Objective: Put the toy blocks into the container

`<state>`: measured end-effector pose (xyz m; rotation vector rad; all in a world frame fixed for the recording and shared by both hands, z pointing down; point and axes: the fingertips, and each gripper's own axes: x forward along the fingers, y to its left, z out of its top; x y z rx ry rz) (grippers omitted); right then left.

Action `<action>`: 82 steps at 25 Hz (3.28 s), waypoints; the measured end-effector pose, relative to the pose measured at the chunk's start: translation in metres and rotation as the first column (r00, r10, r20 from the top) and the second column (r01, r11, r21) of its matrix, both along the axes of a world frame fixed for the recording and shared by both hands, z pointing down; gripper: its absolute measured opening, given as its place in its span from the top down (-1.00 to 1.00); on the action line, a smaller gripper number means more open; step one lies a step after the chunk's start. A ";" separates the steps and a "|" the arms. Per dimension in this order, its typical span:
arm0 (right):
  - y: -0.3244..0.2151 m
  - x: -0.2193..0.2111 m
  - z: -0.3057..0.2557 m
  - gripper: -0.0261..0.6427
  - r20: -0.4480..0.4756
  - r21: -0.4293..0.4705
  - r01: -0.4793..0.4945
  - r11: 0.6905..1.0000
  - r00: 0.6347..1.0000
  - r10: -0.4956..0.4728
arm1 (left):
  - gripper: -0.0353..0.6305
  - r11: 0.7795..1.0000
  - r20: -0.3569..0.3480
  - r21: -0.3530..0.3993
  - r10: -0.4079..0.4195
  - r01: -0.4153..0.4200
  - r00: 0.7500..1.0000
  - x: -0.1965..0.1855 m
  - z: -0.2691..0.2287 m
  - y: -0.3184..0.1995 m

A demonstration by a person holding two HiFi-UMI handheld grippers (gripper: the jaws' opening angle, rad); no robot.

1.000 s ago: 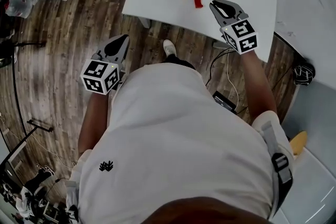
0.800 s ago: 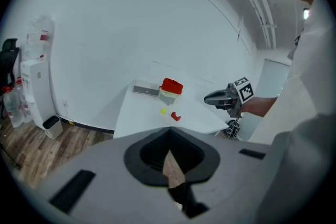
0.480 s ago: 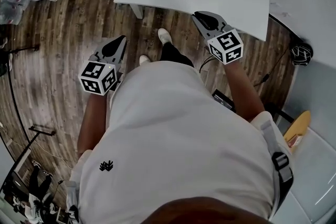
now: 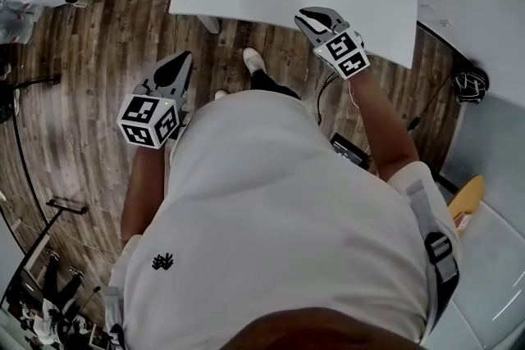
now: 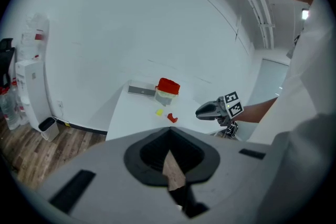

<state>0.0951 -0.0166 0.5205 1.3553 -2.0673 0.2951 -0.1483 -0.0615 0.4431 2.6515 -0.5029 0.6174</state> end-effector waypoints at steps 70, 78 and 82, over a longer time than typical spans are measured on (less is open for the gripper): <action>-0.146 0.156 -0.092 0.76 -0.192 0.006 0.364 0.932 0.915 -0.356 | 0.88 0.992 0.051 0.030 -0.125 0.123 0.991 0.144 -0.002 -0.072; -0.209 0.220 -0.089 0.76 -0.228 -0.017 0.292 0.956 0.930 -0.288 | 0.88 0.986 0.039 0.029 -0.165 0.164 0.985 0.142 -0.002 -0.077; -0.234 0.240 -0.068 0.76 -0.228 -0.074 0.278 0.958 0.930 -0.287 | 0.87 0.982 0.038 0.025 -0.186 0.185 0.982 0.136 -0.001 -0.077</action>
